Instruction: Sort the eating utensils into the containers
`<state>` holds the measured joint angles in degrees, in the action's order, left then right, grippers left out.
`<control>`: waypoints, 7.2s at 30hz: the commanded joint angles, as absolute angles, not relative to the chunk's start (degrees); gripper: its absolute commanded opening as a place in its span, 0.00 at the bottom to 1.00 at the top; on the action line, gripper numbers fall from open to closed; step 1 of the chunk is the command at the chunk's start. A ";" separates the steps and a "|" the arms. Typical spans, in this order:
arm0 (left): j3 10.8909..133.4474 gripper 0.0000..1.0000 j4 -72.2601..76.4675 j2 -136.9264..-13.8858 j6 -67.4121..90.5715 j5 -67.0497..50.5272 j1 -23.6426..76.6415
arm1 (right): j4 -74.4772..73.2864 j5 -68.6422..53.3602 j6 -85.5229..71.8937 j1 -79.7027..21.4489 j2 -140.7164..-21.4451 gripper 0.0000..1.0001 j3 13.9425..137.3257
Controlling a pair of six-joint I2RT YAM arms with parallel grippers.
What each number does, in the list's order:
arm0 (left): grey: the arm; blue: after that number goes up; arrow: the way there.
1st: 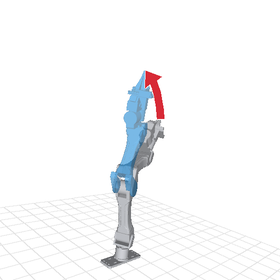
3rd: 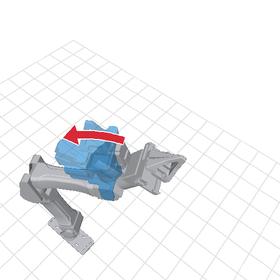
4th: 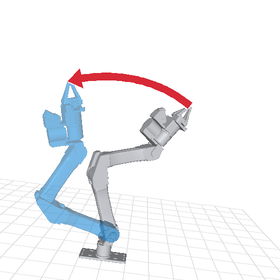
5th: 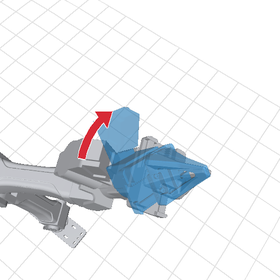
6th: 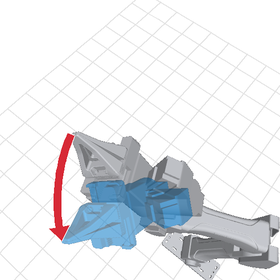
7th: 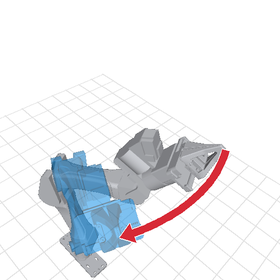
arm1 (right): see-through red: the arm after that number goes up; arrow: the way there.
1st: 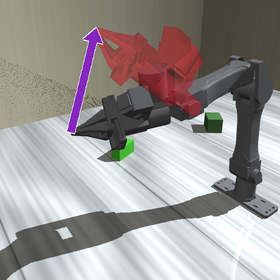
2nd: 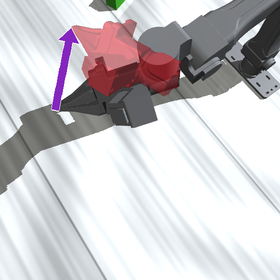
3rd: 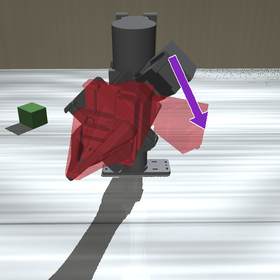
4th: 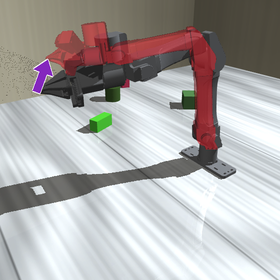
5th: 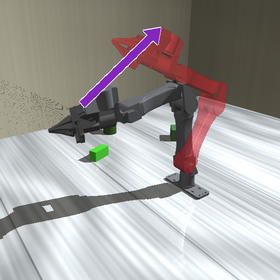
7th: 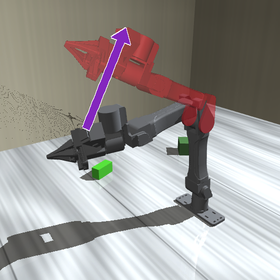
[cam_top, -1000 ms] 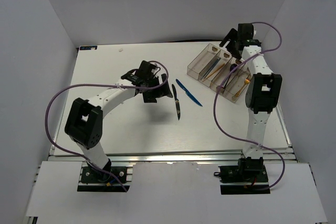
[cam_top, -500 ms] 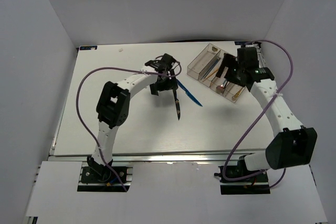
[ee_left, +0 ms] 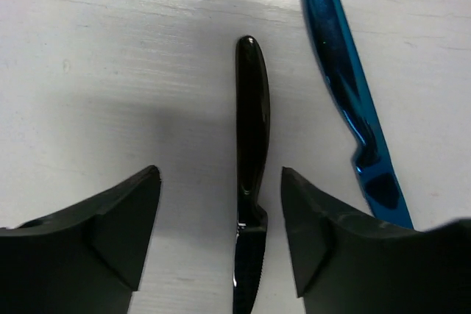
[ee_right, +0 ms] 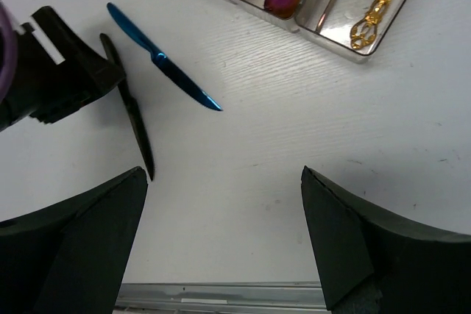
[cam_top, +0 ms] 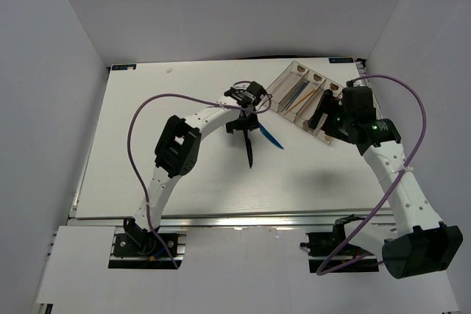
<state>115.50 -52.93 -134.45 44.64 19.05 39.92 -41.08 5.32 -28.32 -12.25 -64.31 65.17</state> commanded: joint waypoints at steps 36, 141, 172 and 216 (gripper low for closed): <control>100.11 0.39 -53.25 -136.23 47.46 10.46 40.78 | -39.38 -2.11 -26.90 -16.79 -64.69 0.89 64.69; 101.78 0.00 -47.11 -128.06 39.38 7.56 38.23 | -10.65 -24.70 -34.35 -17.40 -67.58 0.85 47.82; 97.73 0.00 -47.20 -119.97 37.88 4.22 39.64 | 4.31 -29.53 -40.25 -17.93 -96.33 0.83 54.32; 106.08 0.00 -50.89 -121.64 36.12 1.15 42.45 | 11.77 -43.41 -41.31 -19.07 -111.27 0.80 64.34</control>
